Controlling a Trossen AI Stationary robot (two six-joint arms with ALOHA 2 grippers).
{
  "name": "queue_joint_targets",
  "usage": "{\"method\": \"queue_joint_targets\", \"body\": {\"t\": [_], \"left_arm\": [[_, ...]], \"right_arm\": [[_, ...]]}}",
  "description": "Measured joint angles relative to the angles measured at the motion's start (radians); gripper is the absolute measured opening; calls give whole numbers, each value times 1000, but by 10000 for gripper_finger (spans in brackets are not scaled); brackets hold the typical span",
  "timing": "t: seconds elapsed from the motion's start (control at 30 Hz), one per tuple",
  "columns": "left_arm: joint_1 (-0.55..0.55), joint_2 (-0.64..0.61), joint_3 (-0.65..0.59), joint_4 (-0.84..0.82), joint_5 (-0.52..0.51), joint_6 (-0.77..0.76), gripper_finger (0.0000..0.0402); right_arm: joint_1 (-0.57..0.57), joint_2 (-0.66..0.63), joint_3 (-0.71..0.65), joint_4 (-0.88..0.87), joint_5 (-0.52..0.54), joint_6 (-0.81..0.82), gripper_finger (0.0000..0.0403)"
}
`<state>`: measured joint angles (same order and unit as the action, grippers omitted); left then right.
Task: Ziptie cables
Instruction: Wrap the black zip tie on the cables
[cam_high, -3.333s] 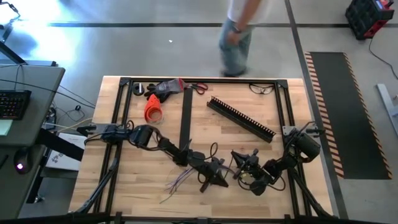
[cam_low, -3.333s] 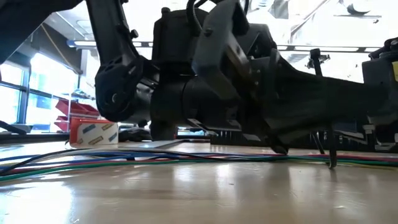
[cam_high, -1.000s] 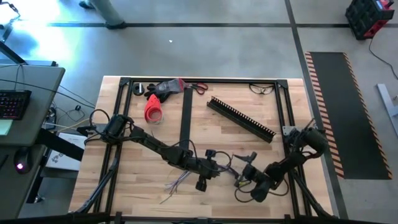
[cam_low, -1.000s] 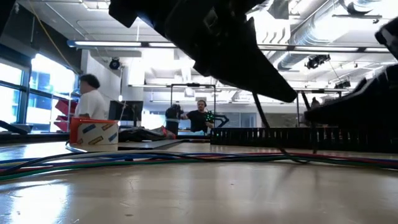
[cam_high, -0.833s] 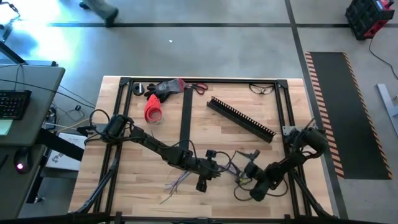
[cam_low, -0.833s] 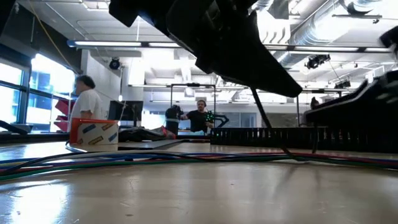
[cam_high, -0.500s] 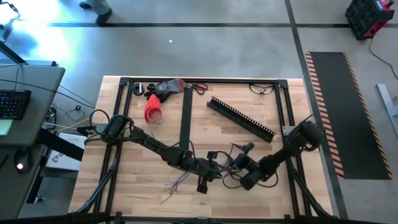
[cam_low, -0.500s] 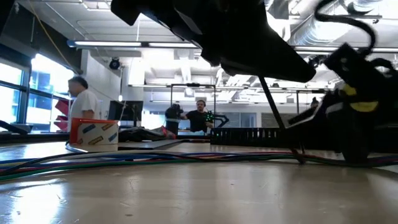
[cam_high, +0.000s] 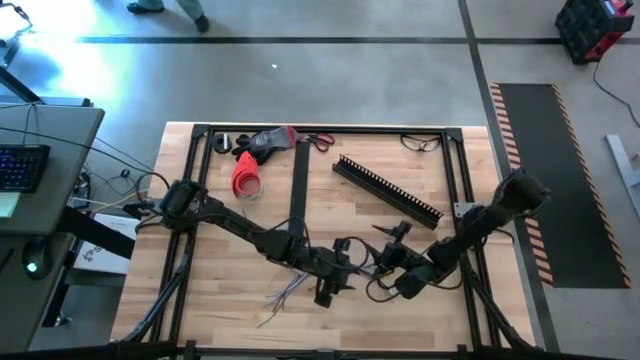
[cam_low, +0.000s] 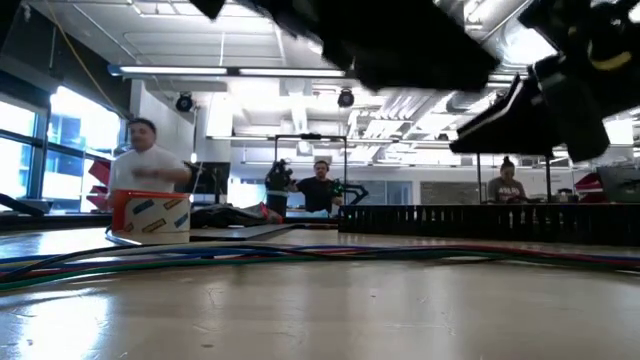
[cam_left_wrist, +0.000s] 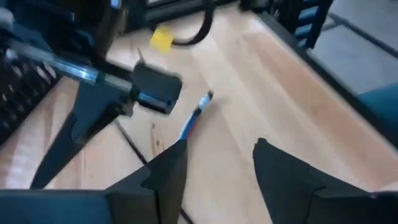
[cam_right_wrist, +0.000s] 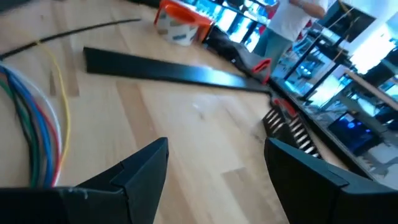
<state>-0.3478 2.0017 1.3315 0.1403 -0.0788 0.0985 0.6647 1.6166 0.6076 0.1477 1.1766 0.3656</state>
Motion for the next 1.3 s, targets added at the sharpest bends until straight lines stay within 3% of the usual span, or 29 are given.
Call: {"method": "queue_joint_targets", "body": {"t": [0.13,0.33,0.4,0.53,0.77,0.83,0.93,1.1,1.3], "left_arm": [[-5,-74,0,-82,16,-16,179],[-27,-130,2,-330,25,-142,173],[-32,-123,-5,-439,16,-195,167],[-23,-88,-68,-470,15,-276,149],[-4,-44,-128,-352,22,-288,113],[-5,-43,-128,-349,24,-286,104],[-9,-43,-128,-350,24,-271,94],[-9,-43,-128,-334,24,-254,86],[-9,-43,-128,-336,24,-280,85]], "right_arm": [[18,-54,1,-12,-73,43,252],[42,-74,0,-169,-431,387,249],[52,-65,0,-223,-493,508,237],[64,-27,0,-263,-522,629,178],[33,84,3,-248,-511,666,27],[20,102,3,-241,-491,645,8],[-14,110,2,-237,-437,538,14],[-111,112,-1,-218,-414,118,3],[-225,111,-1,-123,-363,-127,9]]}}
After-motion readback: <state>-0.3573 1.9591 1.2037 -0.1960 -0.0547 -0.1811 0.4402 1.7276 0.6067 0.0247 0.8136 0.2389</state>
